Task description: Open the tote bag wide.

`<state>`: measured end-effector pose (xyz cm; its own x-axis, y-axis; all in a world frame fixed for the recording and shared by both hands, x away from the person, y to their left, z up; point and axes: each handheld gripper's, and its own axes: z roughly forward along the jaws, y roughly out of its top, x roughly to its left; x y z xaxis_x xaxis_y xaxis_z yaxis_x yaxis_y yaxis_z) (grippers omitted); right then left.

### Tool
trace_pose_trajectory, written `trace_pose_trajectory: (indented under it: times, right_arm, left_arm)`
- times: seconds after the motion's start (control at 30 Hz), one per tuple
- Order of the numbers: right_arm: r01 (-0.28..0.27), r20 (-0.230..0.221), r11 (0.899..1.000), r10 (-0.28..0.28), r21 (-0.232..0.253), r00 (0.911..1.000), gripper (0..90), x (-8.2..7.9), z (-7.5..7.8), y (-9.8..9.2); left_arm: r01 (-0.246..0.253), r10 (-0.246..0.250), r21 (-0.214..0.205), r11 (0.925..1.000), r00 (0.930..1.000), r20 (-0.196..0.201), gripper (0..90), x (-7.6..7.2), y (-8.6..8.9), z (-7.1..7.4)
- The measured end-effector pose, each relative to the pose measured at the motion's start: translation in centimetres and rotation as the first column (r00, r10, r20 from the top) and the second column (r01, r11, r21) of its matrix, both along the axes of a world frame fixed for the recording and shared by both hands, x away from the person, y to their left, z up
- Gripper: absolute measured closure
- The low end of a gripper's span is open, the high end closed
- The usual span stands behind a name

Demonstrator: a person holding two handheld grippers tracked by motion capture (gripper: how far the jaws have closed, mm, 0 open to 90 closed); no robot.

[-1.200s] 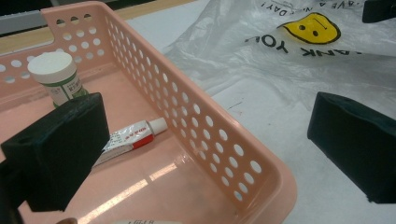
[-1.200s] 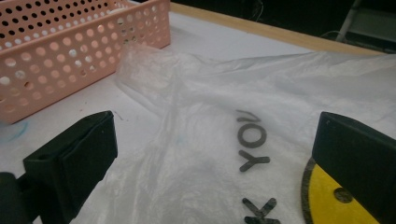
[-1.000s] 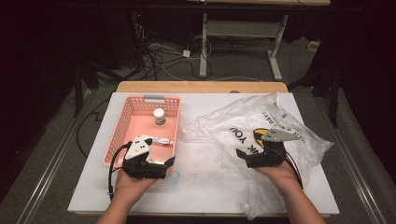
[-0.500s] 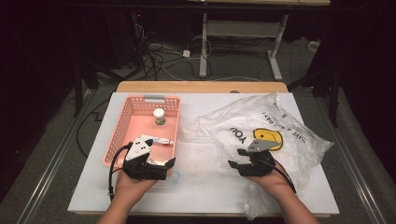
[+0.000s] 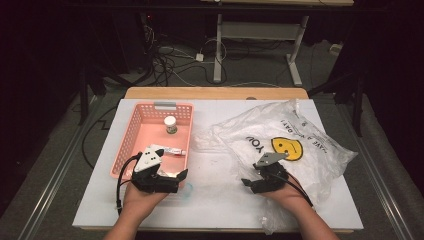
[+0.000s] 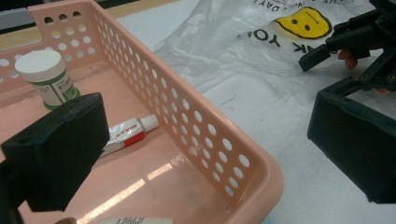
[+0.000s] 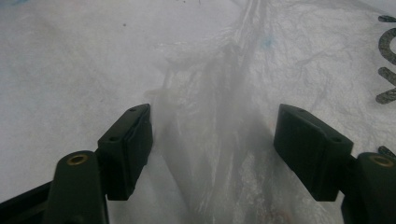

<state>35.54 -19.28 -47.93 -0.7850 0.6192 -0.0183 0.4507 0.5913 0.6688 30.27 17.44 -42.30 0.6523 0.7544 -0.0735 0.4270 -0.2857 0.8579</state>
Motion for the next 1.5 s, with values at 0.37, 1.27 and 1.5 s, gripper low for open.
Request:
trace_pose_trajectory:
  times: [0.37,1.27,1.5]
  right_arm:
    - [0.026,-0.013,0.999,-0.026,0.033,0.9996,51.3,0.2,0.2,-0.6]
    - [0.078,-0.027,0.991,-0.075,0.113,0.9968,66.0,1.0,1.3,-2.0]
    - [0.070,-0.007,0.995,-0.070,0.072,0.9976,66.0,0.9,1.0,-1.9]
  left_arm:
    - [0.001,-0.001,0.004,1.0000,1.0000,-0.002,0.0,0.0,-0.1,0.0]
    - [0.006,-0.006,0.003,1.0000,1.0000,-0.003,0.0,0.0,-0.2,0.0]
    - [0.008,-0.008,0.001,1.0000,1.0000,-0.005,0.0,0.0,-0.2,-0.1]
